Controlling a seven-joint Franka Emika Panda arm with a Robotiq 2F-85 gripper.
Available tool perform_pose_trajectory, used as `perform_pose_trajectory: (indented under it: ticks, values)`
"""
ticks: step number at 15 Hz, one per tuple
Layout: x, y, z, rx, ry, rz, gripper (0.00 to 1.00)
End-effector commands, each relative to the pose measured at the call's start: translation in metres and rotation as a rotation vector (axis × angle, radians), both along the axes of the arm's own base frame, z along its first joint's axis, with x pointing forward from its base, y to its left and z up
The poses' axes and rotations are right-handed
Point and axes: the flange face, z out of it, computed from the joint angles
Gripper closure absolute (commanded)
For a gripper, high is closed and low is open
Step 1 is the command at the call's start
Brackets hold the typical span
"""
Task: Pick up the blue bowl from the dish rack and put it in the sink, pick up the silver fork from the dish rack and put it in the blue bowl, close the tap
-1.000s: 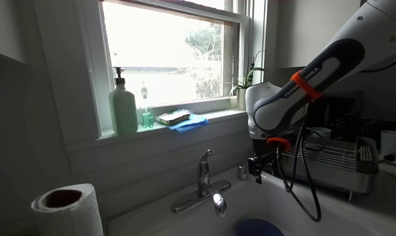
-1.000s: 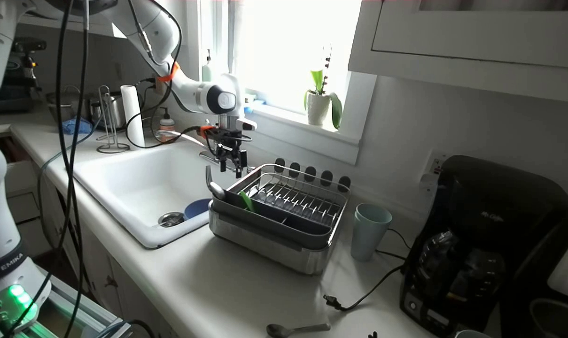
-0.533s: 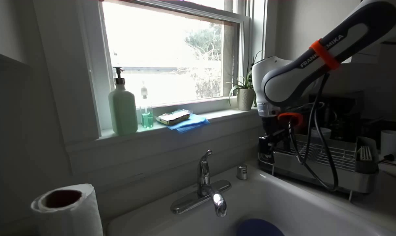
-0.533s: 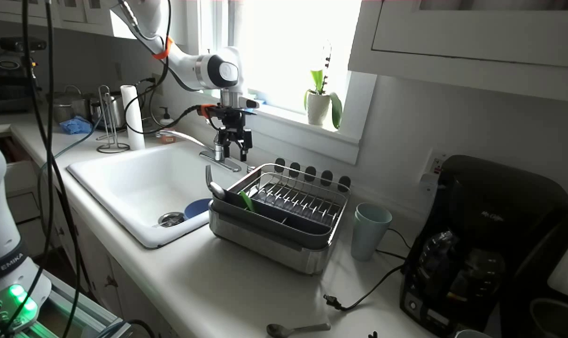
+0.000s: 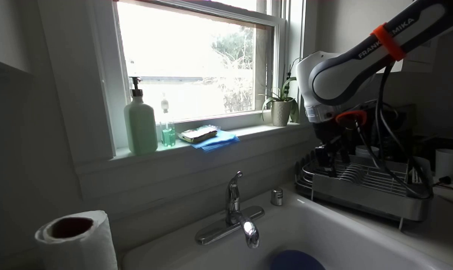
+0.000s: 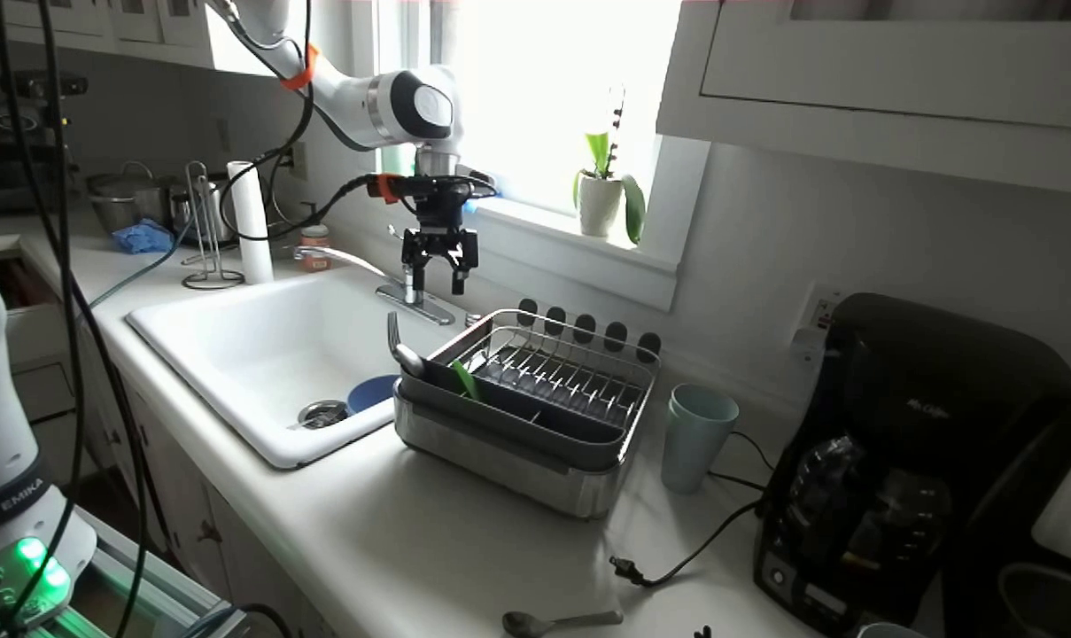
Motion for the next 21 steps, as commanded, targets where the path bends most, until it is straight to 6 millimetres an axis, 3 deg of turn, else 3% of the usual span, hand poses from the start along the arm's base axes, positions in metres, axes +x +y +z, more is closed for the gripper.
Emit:
perform_pose_trajectory:
  ticks: [1, 4, 8, 14, 21]
  values:
    - [0.000, 0.000, 0.000, 0.002, 0.003, 0.004, 0.00]
    - [-0.002, 0.000, 0.002, -0.028, 0.009, 0.063, 0.00]
    - [-0.016, -0.016, 0.009, -0.006, 0.052, 0.080, 0.00]
    - [-0.058, -0.037, 0.024, 0.094, 0.166, 0.155, 0.00]
    - [-0.102, -0.031, 0.028, 0.209, 0.255, 0.200, 0.00]
